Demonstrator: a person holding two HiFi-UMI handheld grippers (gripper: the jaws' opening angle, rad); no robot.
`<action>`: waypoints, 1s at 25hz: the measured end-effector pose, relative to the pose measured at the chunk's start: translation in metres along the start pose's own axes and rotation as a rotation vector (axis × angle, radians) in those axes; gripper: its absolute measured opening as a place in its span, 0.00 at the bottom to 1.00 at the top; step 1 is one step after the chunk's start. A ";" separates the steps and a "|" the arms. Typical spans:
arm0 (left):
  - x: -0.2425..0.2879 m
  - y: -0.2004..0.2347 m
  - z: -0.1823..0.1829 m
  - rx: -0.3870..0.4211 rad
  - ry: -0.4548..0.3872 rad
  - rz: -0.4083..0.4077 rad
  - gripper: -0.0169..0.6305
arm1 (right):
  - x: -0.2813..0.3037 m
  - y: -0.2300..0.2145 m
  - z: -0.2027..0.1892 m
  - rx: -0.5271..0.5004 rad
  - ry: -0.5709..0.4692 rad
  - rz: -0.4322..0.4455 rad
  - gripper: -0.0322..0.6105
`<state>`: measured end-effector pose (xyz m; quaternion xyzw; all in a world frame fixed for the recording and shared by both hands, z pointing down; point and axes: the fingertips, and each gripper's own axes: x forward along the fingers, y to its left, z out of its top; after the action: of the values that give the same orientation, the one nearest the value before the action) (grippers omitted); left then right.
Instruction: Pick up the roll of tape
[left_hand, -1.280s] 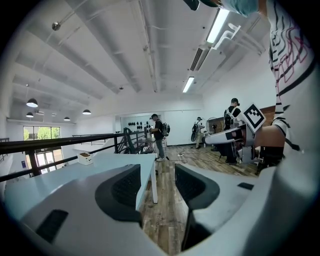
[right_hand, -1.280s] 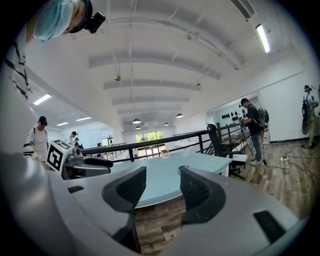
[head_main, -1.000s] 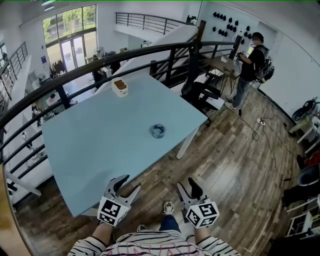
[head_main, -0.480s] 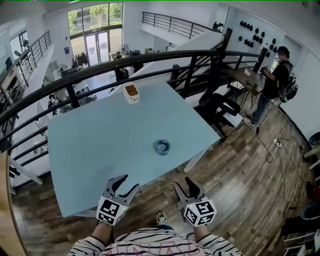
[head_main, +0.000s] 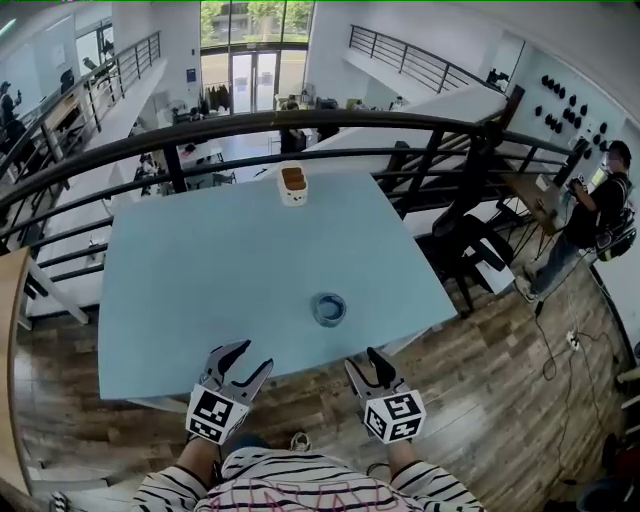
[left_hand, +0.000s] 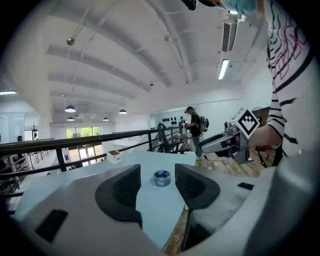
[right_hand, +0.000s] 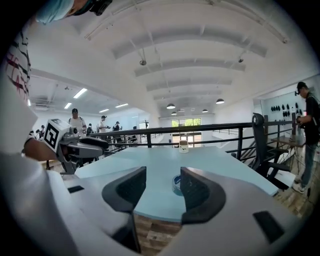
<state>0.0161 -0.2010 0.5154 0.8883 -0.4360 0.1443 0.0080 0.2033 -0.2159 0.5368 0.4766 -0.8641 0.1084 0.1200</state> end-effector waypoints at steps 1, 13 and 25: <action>0.002 0.000 -0.002 -0.003 0.006 0.015 0.32 | 0.006 -0.005 -0.001 -0.014 0.005 0.014 0.37; 0.006 0.027 -0.017 -0.051 0.061 0.125 0.32 | 0.086 -0.028 -0.028 -0.162 0.161 0.115 0.37; 0.030 0.099 -0.011 -0.053 0.042 0.125 0.32 | 0.176 -0.036 -0.053 -0.194 0.364 0.098 0.37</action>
<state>-0.0464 -0.2839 0.5232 0.8555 -0.4941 0.1514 0.0317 0.1487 -0.3592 0.6446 0.3929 -0.8567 0.1149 0.3139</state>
